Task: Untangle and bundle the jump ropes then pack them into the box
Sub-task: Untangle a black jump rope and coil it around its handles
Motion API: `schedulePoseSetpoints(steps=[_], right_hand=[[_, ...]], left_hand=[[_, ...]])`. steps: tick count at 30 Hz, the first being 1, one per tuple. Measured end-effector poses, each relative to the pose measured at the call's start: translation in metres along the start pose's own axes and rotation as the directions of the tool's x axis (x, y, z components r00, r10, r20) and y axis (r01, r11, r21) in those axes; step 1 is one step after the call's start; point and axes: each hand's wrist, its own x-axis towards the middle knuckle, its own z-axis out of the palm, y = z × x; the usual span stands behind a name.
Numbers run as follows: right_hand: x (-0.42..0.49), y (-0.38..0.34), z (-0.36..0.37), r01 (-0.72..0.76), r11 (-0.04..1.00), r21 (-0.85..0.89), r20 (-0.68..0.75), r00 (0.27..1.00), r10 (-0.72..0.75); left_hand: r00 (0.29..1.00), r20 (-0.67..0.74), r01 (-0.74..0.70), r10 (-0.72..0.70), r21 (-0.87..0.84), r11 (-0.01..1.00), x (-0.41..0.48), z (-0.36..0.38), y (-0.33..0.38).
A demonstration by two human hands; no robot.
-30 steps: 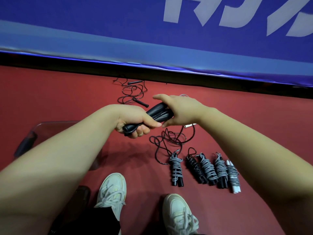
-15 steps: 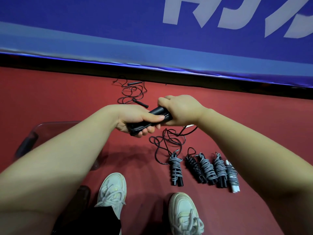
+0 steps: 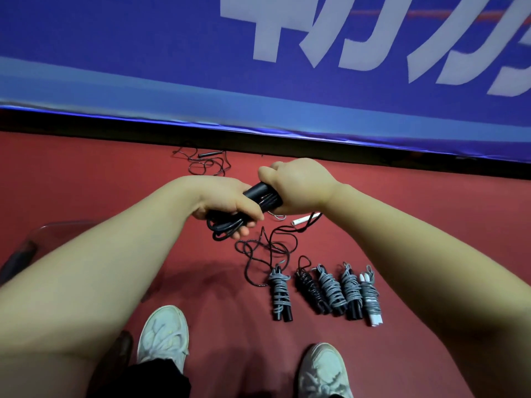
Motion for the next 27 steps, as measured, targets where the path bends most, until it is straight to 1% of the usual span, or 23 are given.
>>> schedulePoseSetpoints(steps=[4,8,11,13,17,22,25,27], right_hand=[[-0.013,0.002,0.0,-0.047,0.999,-0.017,0.028,0.998,0.048],[-0.025,0.01,-0.006,-0.1,0.994,-0.031,0.042,0.994,0.102],[-0.029,0.018,-0.006,-0.126,0.992,-0.017,0.017,0.992,0.126],[-0.027,0.023,-0.001,-0.117,0.993,0.004,0.004,0.993,0.117],[-0.012,0.042,0.014,-0.049,0.997,0.055,-0.037,0.998,0.051],[0.003,0.055,0.036,-0.008,0.997,0.075,-0.068,0.998,0.013],[0.0,0.051,0.05,-0.01,0.997,0.072,-0.06,0.998,0.014],[-0.007,0.052,0.059,-0.02,0.992,0.124,-0.069,0.997,0.029]], left_hand=[[0.999,-0.021,-0.027,0.028,0.075,0.997,0.006,0.012,0.008],[0.986,-0.071,-0.14,0.151,0.135,0.981,0.008,0.024,0.016],[0.956,-0.15,-0.193,0.254,0.334,0.923,0.012,0.027,0.022],[0.951,-0.16,-0.187,0.266,0.388,0.902,0.02,0.026,0.022],[0.968,-0.138,-0.166,0.209,0.272,0.948,0.039,0.019,0.022],[0.991,-0.063,-0.119,0.12,0.028,0.993,0.056,0.012,0.016],[0.997,-0.025,-0.073,0.073,-0.026,0.997,0.061,0.016,0.01],[0.999,0.0,-0.048,0.049,-0.048,0.998,0.064,0.02,0.008]])
